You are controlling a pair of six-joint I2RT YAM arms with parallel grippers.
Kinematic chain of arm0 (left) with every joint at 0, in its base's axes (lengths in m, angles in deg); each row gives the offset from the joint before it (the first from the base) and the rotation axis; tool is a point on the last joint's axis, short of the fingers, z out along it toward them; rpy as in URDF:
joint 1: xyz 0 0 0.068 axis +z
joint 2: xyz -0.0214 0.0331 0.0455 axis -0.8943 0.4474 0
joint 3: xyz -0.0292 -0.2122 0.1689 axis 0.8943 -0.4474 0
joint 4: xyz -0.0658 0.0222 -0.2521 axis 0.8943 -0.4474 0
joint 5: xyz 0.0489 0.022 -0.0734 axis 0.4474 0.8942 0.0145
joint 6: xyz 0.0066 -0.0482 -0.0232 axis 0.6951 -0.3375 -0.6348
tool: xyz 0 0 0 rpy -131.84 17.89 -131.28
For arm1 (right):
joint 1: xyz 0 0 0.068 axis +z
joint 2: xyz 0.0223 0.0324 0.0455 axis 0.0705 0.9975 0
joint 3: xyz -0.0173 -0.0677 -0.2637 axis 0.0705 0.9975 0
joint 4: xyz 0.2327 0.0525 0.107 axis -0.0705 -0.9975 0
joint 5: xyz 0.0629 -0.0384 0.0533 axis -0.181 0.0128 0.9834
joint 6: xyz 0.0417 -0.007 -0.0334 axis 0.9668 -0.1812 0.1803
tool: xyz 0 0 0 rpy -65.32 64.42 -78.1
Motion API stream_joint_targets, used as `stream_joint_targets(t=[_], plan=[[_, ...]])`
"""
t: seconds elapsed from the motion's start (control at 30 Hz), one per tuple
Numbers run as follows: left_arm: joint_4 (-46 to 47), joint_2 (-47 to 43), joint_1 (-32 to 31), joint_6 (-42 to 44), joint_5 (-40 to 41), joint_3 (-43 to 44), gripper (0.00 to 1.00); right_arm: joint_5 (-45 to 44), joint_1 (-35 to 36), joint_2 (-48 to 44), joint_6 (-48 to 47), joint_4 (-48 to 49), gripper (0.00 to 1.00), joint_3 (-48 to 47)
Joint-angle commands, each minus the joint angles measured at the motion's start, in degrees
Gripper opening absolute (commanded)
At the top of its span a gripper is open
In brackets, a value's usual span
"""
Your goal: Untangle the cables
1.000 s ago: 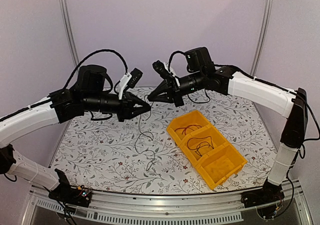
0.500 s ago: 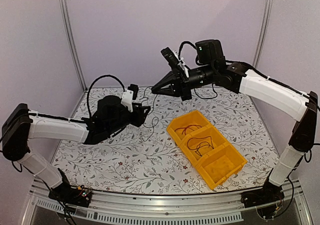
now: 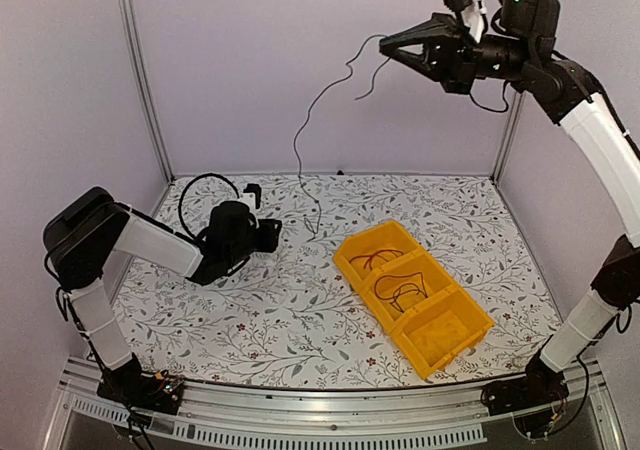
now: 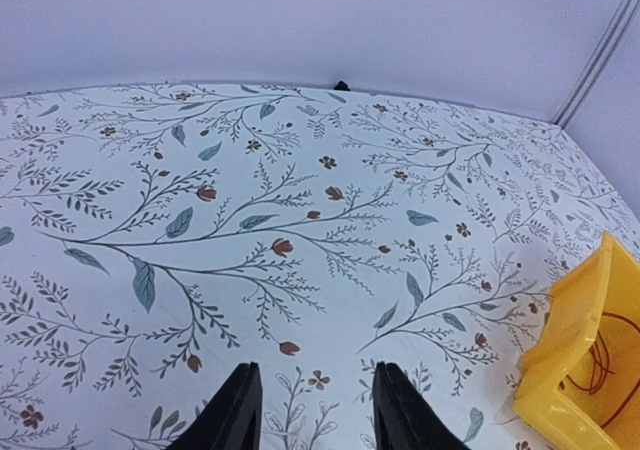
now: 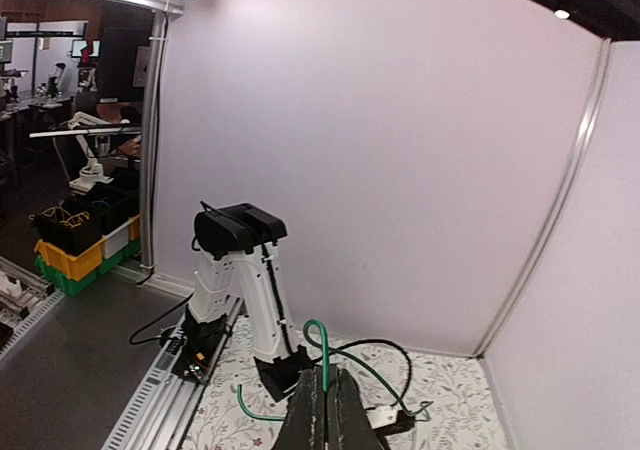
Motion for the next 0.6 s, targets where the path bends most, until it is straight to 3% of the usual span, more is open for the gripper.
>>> stream_joint_targets(t=[0.0, 0.2, 0.57], plan=[[2.1, 0.5, 1.8, -2.4, -2.1, -0.7, 0.38, 4.1, -10.5, -3.9, 4.9, 1.6, 0.0, -3.5], [1.5, -4.3, 1.9, -1.3, -4.1, -0.9, 0.39, -0.3, -16.2, -8.9, 0.6, -2.2, 0.0, 4.3], [-0.4, -15.6, 1.8, -1.3, -4.5, -6.6, 0.42, -8.4, -16.6, -19.1, -8.8, -7.2, 0.0, 21.6]])
